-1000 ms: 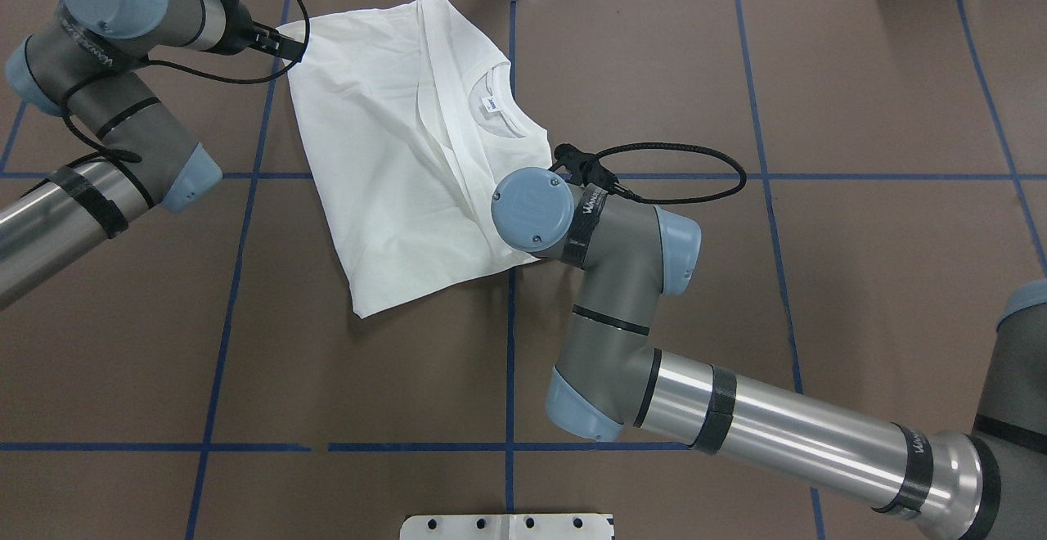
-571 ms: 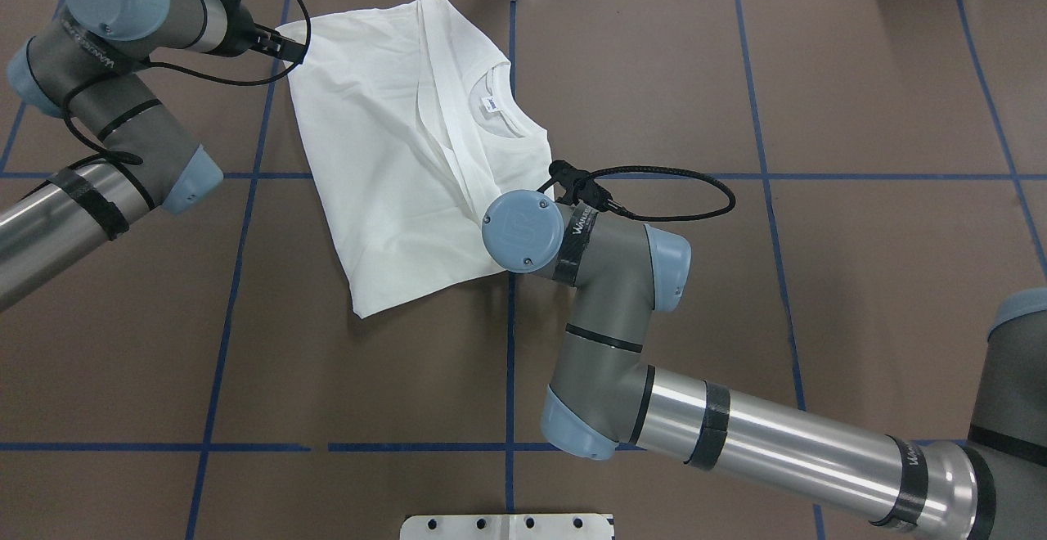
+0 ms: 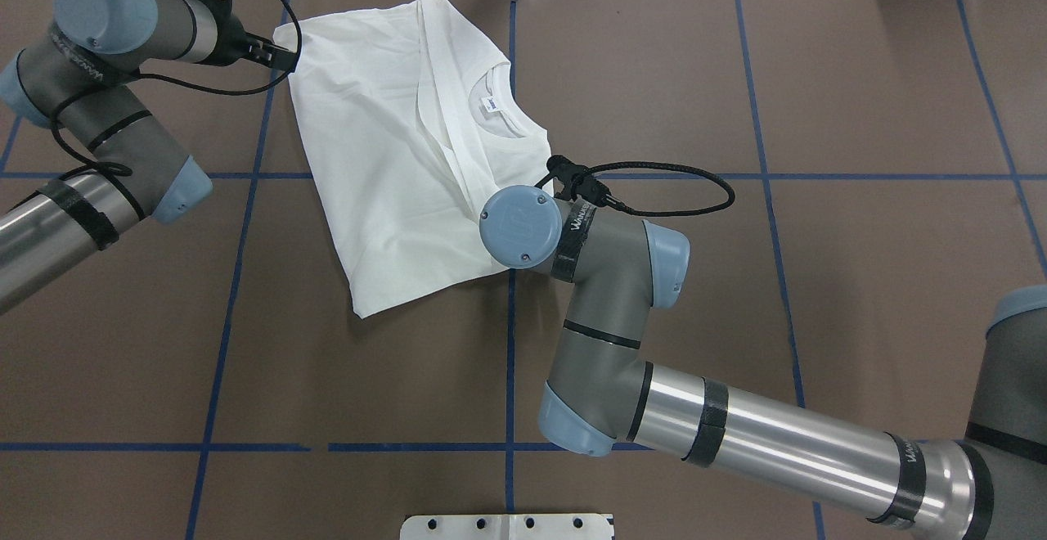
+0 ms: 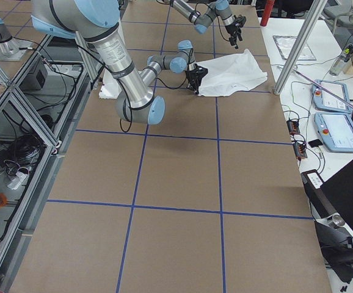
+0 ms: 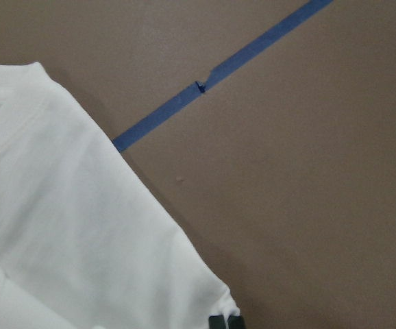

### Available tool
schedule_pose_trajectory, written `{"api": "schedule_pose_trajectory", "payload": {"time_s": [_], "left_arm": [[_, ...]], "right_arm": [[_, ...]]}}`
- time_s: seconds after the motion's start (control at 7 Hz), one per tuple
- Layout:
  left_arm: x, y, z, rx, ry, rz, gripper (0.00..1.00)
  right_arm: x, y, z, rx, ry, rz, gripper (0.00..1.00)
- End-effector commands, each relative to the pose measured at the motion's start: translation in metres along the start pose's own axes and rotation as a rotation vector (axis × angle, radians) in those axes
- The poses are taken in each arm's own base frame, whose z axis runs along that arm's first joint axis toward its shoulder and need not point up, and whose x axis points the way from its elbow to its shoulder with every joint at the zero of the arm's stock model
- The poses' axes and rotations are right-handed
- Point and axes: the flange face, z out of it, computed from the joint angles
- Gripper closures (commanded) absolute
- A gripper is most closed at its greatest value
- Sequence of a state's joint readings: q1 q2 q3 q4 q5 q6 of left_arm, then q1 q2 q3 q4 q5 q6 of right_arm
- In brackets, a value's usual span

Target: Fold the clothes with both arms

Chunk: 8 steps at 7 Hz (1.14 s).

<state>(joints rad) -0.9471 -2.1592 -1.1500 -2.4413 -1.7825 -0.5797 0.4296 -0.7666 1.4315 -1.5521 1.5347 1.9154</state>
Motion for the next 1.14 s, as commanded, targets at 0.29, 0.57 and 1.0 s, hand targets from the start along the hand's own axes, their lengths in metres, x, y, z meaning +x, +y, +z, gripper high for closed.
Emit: {"api": "schedule_pose_trajectory", "payload": {"time_s": [0.29,0.57,1.0], "left_arm": [[0.007,0.002,-0.001,0.003,0.013,0.000,0.00],[0.006,0.003,-0.002,0.005,0.014,-0.001,0.00],[0.008,0.004,-0.003,0.004,0.017,-0.006,0.00]], "right_arm": [[0.078,0.011,-0.073,0.000,0.032,-0.119,1.00],[0.104,0.058,-0.104,-0.017,0.036,-0.116,1.00],[0.108,0.073,-0.109,-0.030,0.033,-0.122,0.34]]}}
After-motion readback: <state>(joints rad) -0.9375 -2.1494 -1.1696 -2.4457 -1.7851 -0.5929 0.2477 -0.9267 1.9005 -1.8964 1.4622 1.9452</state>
